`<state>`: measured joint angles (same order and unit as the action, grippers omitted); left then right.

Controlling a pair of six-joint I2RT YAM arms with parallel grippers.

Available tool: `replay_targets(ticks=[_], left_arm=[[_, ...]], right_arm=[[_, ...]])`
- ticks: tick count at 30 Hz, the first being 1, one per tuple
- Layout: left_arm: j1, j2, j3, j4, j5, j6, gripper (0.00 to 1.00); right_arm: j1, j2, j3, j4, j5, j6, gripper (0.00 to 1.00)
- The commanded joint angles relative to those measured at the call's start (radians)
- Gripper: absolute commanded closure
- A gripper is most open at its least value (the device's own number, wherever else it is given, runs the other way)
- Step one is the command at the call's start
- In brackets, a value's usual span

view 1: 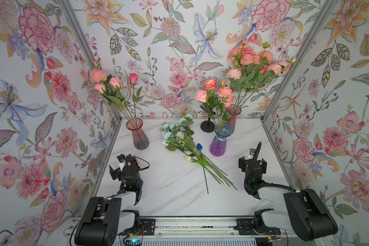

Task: Place the pink flowers into the vase
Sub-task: Reset both arms

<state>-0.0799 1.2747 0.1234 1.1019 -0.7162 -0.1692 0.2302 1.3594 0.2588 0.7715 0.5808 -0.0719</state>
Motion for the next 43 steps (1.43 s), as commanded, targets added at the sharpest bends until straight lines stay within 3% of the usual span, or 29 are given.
replay_targets(ticks=[1,4,6,10,11,12,13,14,15,17,21,43], left_arm=[[-0.006,0.072,-0.021,0.262,0.088,0.07,0.0],[-0.013,0.216,-0.032,0.479,0.128,0.131,0.0],[-0.033,0.164,0.01,0.301,0.169,0.129,0.0],[-0.029,0.251,0.012,0.396,0.312,0.19,0.0],[-0.028,0.296,0.026,0.416,0.322,0.19,0.0],[-0.023,0.339,0.031,0.465,0.308,0.197,0.0],[-0.018,0.313,0.032,0.379,0.315,0.177,0.0],[-0.008,0.298,0.068,0.307,0.328,0.156,0.0],[-0.003,0.299,0.07,0.316,0.334,0.152,0.0],[-0.004,0.32,0.052,0.41,0.333,0.173,0.0],[-0.006,0.314,0.05,0.398,0.337,0.171,0.0],[-0.005,0.311,0.051,0.395,0.339,0.171,0.0]], right_arm=[[-0.004,0.071,0.076,0.169,-0.085,-0.085,0.0],[-0.021,0.139,0.087,0.242,-0.139,-0.069,0.01],[-0.039,0.151,0.092,0.239,-0.139,-0.041,0.01],[-0.172,0.155,-0.003,0.372,-0.373,0.07,0.01],[-0.202,0.212,-0.043,0.53,-0.378,0.083,0.01],[-0.206,0.204,-0.06,0.529,-0.388,0.088,0.01],[-0.205,0.159,-0.05,0.436,-0.402,0.094,0.01],[-0.208,0.167,-0.049,0.462,-0.412,0.089,0.01],[-0.209,0.2,-0.053,0.523,-0.403,0.083,0.01],[-0.206,0.171,-0.032,0.423,-0.398,0.09,0.01],[-0.167,0.186,0.015,0.365,-0.298,0.074,0.01],[-0.153,0.19,0.013,0.381,-0.294,0.057,0.01]])
